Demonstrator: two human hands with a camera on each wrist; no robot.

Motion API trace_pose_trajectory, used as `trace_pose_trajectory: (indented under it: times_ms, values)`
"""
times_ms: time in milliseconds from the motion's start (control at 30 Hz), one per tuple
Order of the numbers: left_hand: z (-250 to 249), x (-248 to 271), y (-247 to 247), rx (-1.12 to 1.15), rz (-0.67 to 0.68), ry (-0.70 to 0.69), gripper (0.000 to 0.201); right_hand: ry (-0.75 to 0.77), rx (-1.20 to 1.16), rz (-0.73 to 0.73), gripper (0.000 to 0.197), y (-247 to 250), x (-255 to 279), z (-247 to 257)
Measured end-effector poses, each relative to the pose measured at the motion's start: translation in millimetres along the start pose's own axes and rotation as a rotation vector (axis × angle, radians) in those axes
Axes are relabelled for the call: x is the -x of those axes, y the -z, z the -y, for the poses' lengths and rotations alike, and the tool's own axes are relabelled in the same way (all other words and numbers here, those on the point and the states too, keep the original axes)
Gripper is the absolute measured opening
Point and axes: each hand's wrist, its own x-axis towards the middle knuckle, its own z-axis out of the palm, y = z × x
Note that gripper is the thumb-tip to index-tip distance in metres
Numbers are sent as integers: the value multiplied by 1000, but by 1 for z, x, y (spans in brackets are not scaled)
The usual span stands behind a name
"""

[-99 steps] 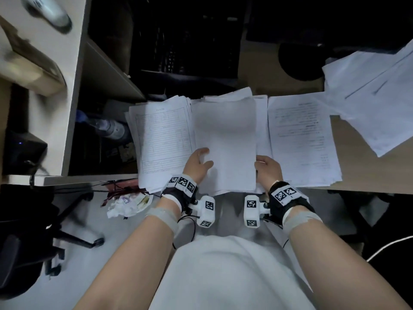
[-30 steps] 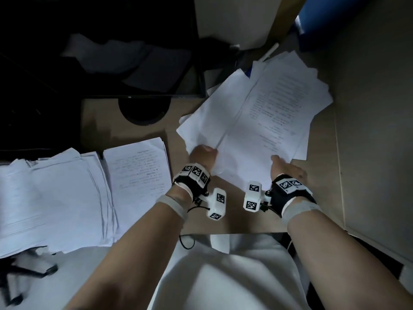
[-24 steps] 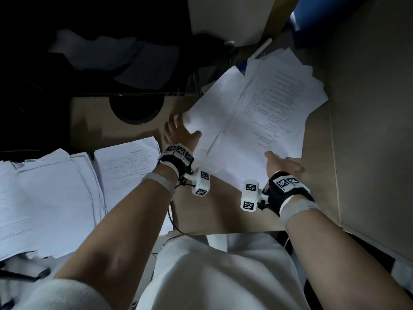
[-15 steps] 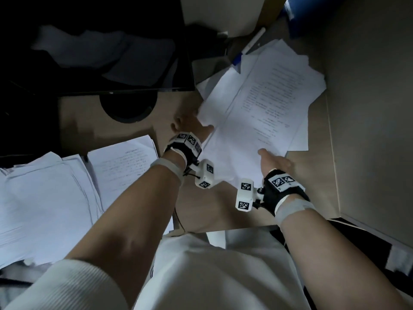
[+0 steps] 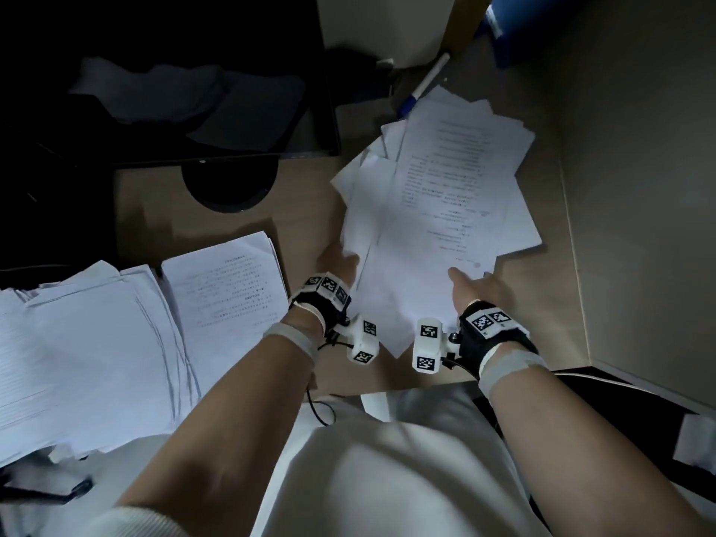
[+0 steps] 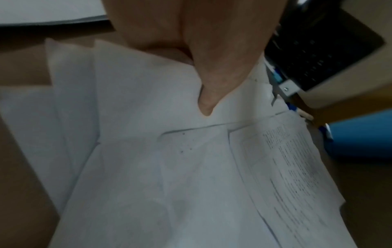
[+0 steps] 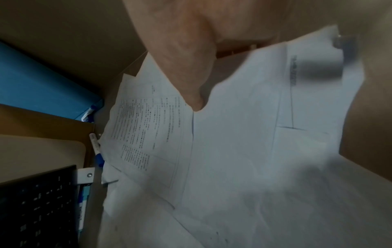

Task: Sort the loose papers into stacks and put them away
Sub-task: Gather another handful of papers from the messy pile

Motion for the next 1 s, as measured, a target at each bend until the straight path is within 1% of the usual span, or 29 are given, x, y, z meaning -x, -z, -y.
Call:
trace_pose_trajectory:
  times_ms: [67, 133, 200, 233, 300, 333, 367, 433, 467, 500, 533, 567, 633, 667, 700, 767, 833, 900, 967, 1000]
  values:
    - [16, 4, 2, 48, -53, -3, 33, 43, 38, 10, 60, 4, -2, -6]
    - [30, 12, 6, 110, -113, -11, 29, 102, 99, 48, 51, 4, 1, -11]
    - [42, 15, 8, 168, -166, 21, 31, 109, 178, 99, 46, 5, 5, -17]
    - [47, 16, 8, 191, -174, 41, 33, 114, 201, 121, 42, 5, 8, -18]
    - [48, 23, 7, 218, -137, 84, 34, 130, 223, 109, 33, 7, 12, -16]
    - [48, 26, 6, 225, -123, 115, 33, 131, 234, 109, 32, 8, 11, -15]
    - [48, 31, 3, 221, -128, 157, 36, 119, 262, 100, 34, 10, 13, -15]
    - [45, 39, 1, 179, -214, 236, 47, 104, 315, 13, 44, 15, 11, -15]
    - [39, 43, 1, 172, -267, 238, 51, 98, 294, -23, 55, 17, 12, -14]
    - [33, 43, 0, 187, -294, 209, 52, 94, 247, -34, 70, 19, 14, -12]
    - [26, 42, 0, 222, -283, 160, 52, 115, 217, -43, 83, 20, 15, -8]
    - [18, 38, 0, 273, -247, 115, 51, 149, 177, -44, 90, 21, 14, -2]
    - [2, 31, -1, 348, -141, 64, 51, 243, 164, -15, 88, 20, 7, 9]
    - [-4, 27, -2, 371, -80, 69, 54, 286, 155, 5, 85, 22, 6, 17]
    - [-8, 21, -4, 385, -36, 73, 60, 291, 150, 27, 82, 21, -3, 23]
    - [-14, 12, -9, 359, 13, 63, 68, 296, 142, 63, 79, 22, -12, 33]
    - [-18, 3, -14, 344, 11, 56, 67, 282, 109, 79, 81, 18, -21, 38]
    - [-23, -4, -17, 352, 39, 33, 59, 269, 105, 72, 85, 14, -27, 38]
    - [-29, -5, -18, 355, 114, -13, 35, 274, 143, 51, 82, 12, -29, 37]
    - [-31, -5, -20, 331, 146, -34, 31, 283, 165, 47, 77, 12, -29, 36]
